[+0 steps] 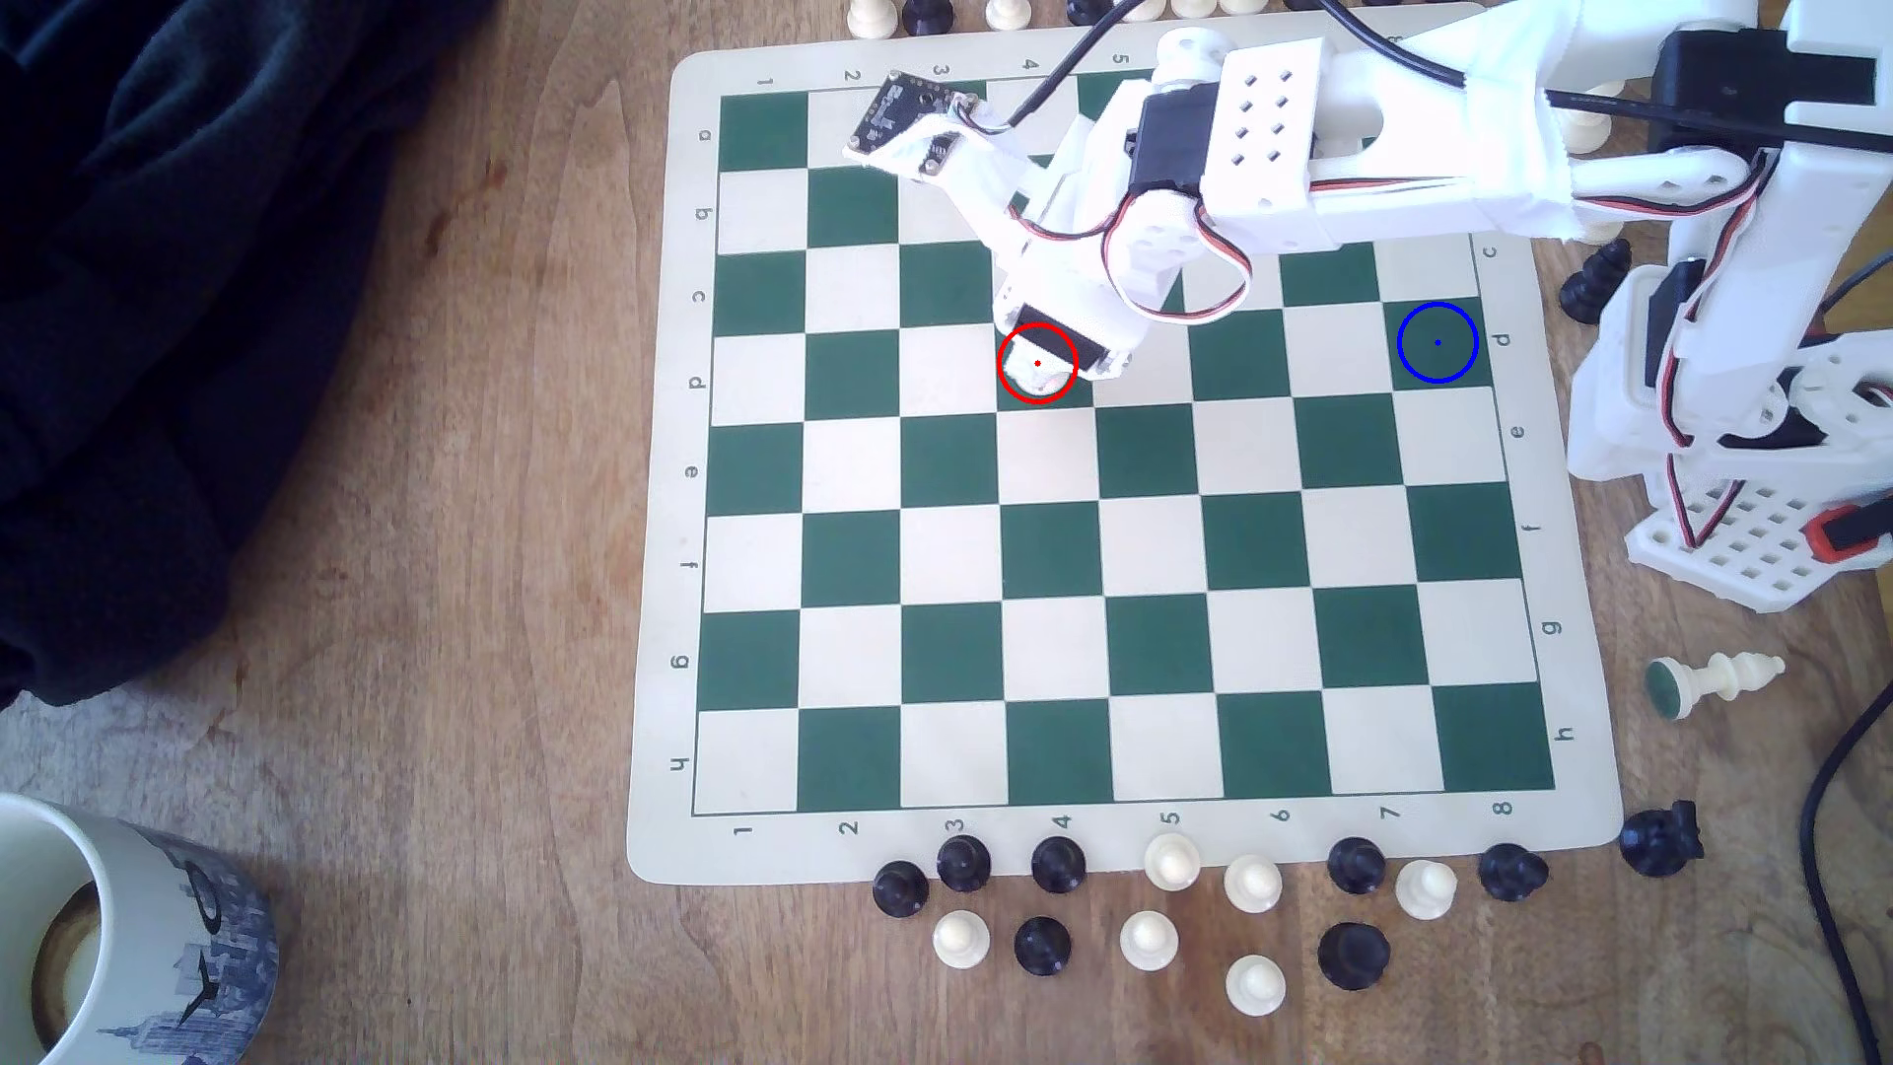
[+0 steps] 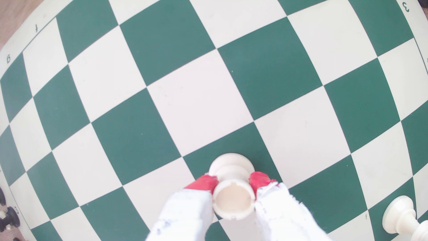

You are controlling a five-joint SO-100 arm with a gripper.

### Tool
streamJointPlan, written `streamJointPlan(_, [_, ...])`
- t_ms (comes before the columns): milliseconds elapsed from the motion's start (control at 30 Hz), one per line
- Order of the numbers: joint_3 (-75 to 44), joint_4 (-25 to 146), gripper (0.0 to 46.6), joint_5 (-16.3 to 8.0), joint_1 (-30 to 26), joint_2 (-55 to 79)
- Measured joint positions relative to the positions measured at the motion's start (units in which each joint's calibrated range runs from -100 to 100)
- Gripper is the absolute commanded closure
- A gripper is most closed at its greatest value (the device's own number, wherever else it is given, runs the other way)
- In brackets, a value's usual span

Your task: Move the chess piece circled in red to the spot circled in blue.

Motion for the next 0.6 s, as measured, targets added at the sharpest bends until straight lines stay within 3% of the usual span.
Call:
streamJointPlan(167, [-1.99,0.08,46.4,-0.05,0.0,0.0])
streamJointPlan(433, [-7.68,4.94,46.4,-0.1,-1.11,-0.17])
streamJointPlan(600, [-6.96,10.2,46.4,-0.2,-0.96,-7.71])
